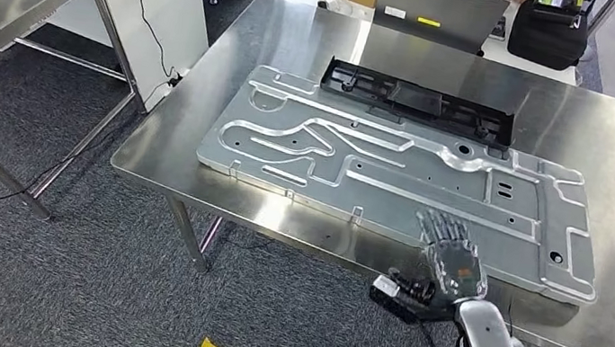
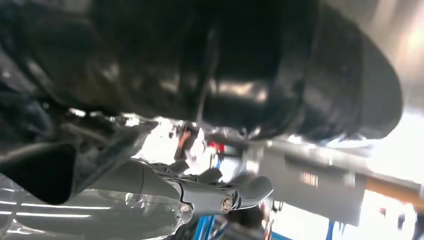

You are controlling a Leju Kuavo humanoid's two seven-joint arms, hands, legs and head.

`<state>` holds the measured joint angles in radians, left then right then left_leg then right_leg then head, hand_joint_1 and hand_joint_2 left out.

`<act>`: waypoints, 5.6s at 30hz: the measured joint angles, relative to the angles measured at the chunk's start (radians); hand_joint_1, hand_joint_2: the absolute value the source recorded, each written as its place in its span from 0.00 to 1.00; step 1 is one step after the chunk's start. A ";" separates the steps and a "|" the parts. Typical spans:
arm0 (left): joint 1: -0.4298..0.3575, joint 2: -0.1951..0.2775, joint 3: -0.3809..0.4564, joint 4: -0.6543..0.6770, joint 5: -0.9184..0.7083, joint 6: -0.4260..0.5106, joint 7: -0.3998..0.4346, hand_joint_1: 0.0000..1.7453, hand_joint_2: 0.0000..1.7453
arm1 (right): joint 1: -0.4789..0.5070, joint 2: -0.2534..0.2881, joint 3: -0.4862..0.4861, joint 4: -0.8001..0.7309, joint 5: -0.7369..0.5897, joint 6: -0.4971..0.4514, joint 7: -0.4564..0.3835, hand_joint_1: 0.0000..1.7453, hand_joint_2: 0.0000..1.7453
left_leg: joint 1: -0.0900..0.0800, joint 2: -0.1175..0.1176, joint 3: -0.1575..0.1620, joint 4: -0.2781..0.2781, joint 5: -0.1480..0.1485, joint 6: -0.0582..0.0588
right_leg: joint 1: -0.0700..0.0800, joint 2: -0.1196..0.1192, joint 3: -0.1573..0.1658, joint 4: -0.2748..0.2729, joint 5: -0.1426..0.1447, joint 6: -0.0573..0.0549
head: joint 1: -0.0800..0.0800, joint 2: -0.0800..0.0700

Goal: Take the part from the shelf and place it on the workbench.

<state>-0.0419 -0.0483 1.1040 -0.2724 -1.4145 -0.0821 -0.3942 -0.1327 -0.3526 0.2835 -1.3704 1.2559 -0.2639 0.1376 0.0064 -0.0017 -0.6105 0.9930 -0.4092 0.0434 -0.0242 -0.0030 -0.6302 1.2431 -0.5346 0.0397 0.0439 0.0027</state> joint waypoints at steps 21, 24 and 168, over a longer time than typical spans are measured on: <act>0.035 -0.058 0.100 -0.127 0.006 -0.060 0.009 0.00 0.00 | 0.348 0.260 -0.274 0.239 -0.036 -0.217 -0.013 0.00 0.00 | -0.013 -0.003 0.208 -0.033 -0.157 -0.014 | 0.023 -0.009 -0.020 -0.220 0.155 -0.043 | -0.001 0.000; 0.040 -0.071 0.123 -0.144 -0.003 -0.069 0.010 0.00 0.00 | 0.360 0.293 -0.329 0.314 -0.043 -0.223 -0.042 0.00 0.00 | -0.009 0.007 0.177 -0.044 -0.113 0.009 | 0.018 -0.002 -0.038 -0.185 0.091 -0.028 | -0.001 0.000; -0.027 -0.051 0.230 0.012 -0.111 0.115 0.014 0.00 0.00 | 0.246 0.709 -1.293 0.780 0.078 0.370 -0.023 0.00 0.00 | 0.021 0.000 -0.078 0.260 -0.152 -0.073 | 0.012 -0.053 0.118 -0.242 0.016 -0.075 | -0.002 0.000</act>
<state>-0.0686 -0.0996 1.3340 -0.2602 -1.5251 0.0332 -0.3799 0.1128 0.3563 -1.0094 -0.5905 1.3337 0.1057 0.1142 0.0273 -0.0021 -0.6890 1.2529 -0.5616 -0.0294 -0.0126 -0.0561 -0.5122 1.0011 -0.5184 -0.0353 0.0416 0.0027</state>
